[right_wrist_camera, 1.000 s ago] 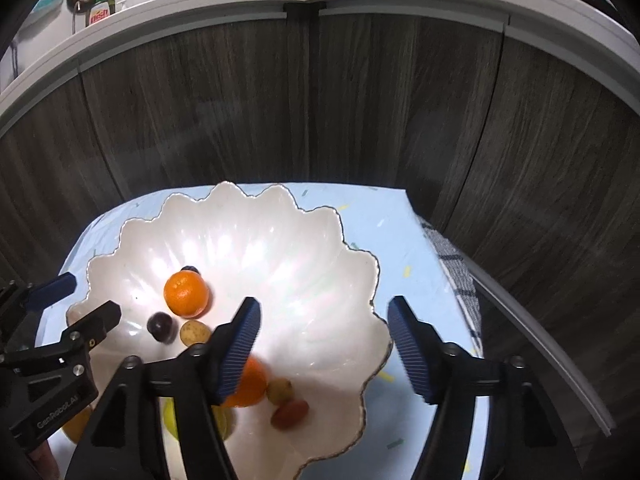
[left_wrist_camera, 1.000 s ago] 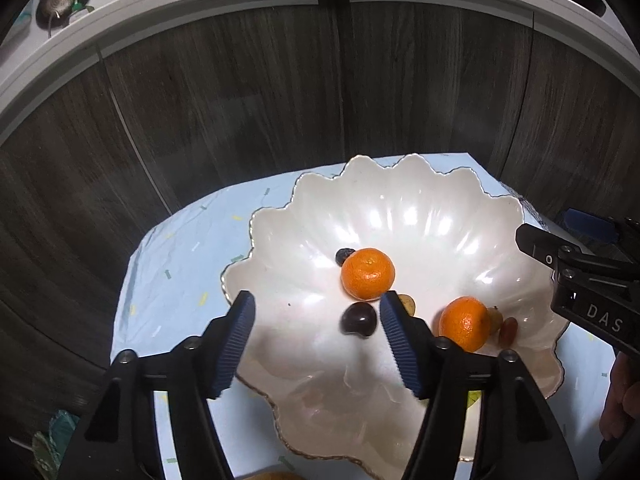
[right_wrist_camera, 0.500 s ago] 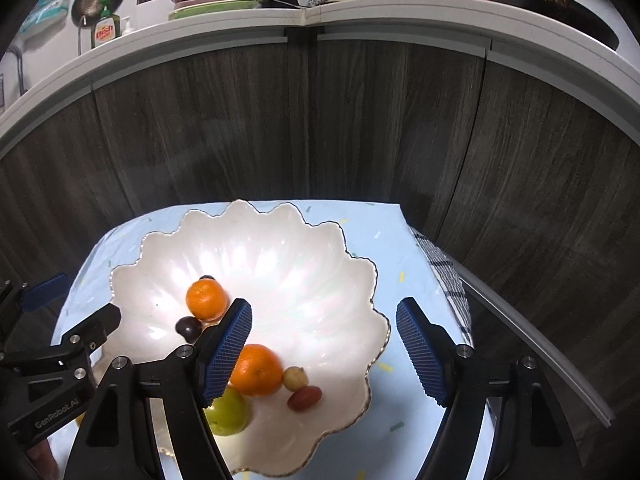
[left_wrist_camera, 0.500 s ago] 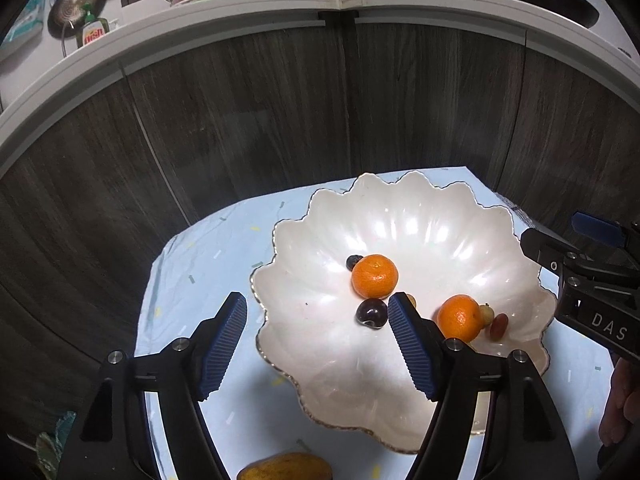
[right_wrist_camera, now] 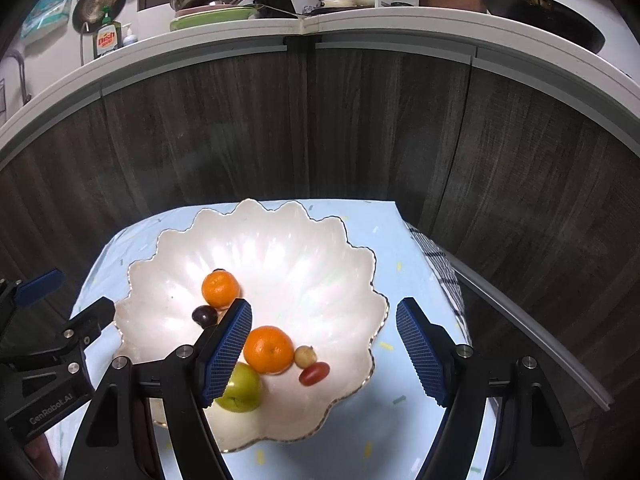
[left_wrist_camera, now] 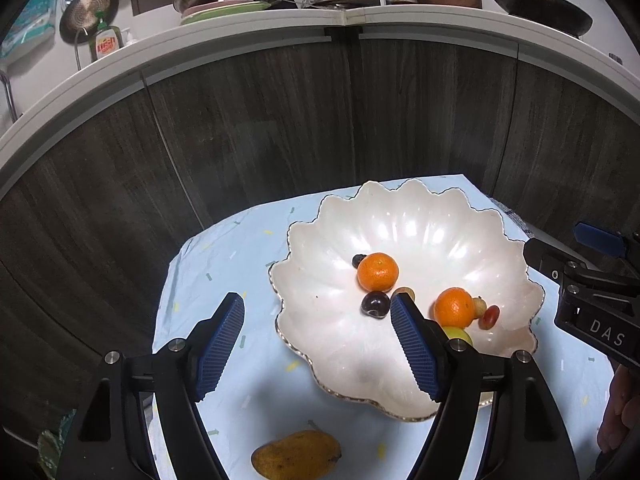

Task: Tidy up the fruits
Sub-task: 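Withdraw both open tools from the bowl back over the cloth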

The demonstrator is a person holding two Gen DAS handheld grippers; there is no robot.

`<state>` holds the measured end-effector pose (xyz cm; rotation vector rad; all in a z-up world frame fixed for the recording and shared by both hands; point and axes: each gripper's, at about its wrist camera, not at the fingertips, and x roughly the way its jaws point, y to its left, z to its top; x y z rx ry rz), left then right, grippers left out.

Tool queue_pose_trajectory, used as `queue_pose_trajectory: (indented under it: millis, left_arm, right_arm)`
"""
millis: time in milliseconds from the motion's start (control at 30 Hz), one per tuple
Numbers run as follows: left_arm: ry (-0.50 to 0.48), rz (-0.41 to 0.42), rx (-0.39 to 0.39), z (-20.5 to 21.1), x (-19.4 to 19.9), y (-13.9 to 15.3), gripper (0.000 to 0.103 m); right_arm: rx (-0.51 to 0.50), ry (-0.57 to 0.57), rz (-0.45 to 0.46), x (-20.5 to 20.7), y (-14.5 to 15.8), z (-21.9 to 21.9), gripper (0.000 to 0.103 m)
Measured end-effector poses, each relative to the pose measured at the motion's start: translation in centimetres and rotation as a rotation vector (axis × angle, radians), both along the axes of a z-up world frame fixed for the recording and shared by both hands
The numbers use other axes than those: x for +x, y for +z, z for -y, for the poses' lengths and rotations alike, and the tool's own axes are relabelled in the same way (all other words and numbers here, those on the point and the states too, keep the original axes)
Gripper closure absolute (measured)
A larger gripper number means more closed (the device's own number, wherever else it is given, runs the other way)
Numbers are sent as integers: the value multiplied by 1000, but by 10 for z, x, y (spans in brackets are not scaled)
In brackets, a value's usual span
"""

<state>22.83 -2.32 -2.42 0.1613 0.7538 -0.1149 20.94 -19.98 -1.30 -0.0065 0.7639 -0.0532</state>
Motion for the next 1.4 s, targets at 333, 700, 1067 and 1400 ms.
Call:
queue_pose_trajectory:
  millis: [333, 700, 1067, 1400]
  left_arm:
    - [-17, 8, 5, -6, -17, 2, 28]
    - [-69, 14, 23, -9, -36, -1, 28]
    - [-110, 18, 44, -18, -56, -9, 28]
    - [-173, 10, 68, -25, -71, -25, 28]
  right_arm:
    - [28, -53, 6, -22, 1, 1, 28]
    - [57, -170, 20, -56, -3, 3, 28]
    - [52, -203, -2, -81, -13, -7, 28]
    - [60, -249, -21, -104, -29, -16, 28]
